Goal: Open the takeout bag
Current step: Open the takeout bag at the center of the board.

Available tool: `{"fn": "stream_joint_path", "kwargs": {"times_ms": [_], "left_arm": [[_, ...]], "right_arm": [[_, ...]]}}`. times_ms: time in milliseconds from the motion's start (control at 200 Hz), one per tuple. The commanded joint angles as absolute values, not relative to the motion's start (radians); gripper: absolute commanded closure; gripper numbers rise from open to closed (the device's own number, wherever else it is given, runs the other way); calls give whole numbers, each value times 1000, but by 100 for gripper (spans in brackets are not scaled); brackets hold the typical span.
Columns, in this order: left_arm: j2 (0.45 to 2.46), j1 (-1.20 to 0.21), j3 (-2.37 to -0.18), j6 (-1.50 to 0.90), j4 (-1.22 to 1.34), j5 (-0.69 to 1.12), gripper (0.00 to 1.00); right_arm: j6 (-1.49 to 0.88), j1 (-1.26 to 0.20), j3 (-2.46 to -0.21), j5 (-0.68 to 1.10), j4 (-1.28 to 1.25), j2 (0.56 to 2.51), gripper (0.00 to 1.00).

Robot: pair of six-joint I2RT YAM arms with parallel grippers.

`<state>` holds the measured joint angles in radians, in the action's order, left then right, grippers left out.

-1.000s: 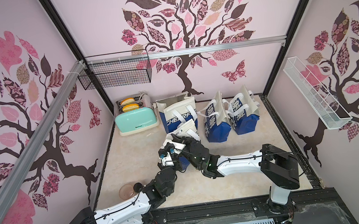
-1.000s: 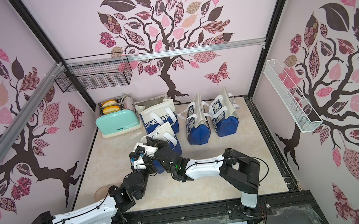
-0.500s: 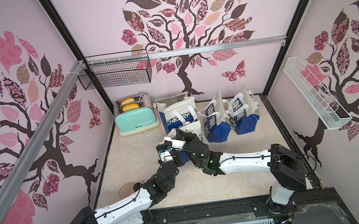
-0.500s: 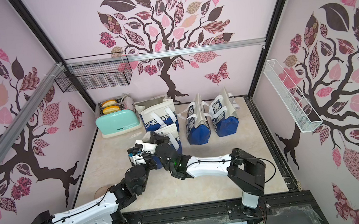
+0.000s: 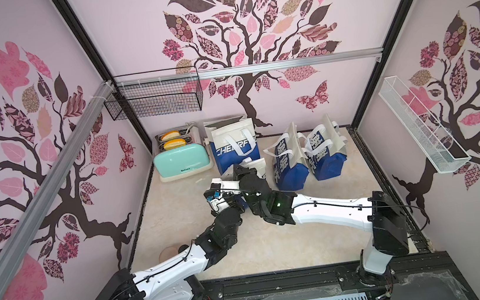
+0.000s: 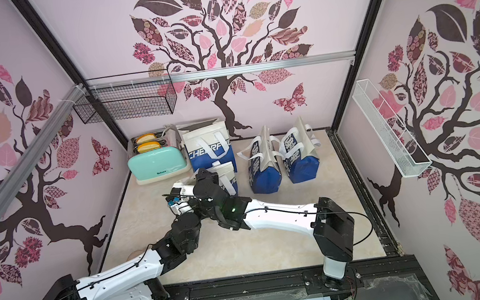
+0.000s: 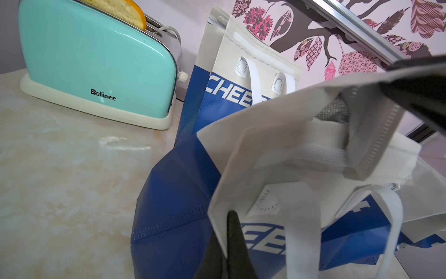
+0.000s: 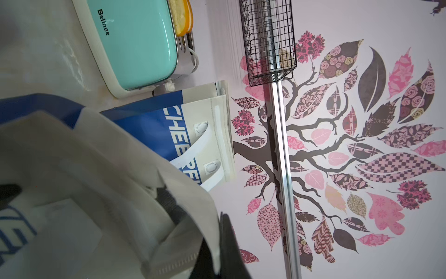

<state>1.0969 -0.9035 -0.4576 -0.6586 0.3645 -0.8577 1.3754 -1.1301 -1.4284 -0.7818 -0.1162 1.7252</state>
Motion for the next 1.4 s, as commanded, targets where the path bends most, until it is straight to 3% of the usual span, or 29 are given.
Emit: {"fn": "stream_joint_path", "kwargs": {"times_ms": [0, 155, 345, 380, 485, 735, 1015, 1395], "left_arm": [[1144, -922, -437, -516, 142, -803, 100], [1127, -922, -430, -514, 148, -787, 100], [1073, -922, -416, -504, 155, -764, 100], [1065, -922, -412, -501, 155, -761, 100], [1051, -922, -401, -493, 199, -750, 100], [1057, -923, -400, -473, 225, -733, 100], [1049, -927, -402, -453, 227, -738, 100], [1041, -930, -400, -436, 229, -746, 100]], "right_arm": [[1369, -1146, -1559, -777, 11, 1719, 100], [1139, -1141, -1600, -689, 205, 1691, 100], [900, -1115, -1463, -568, 192, 1618, 100], [868, -1110, -1426, -550, 168, 1605, 93], [803, -1095, -1319, -499, 78, 1568, 84], [787, -1072, -1183, -462, -113, 1583, 67], [808, -1071, -1149, -467, -262, 1612, 62], [841, -1044, -1159, -496, -338, 1678, 68]]}}
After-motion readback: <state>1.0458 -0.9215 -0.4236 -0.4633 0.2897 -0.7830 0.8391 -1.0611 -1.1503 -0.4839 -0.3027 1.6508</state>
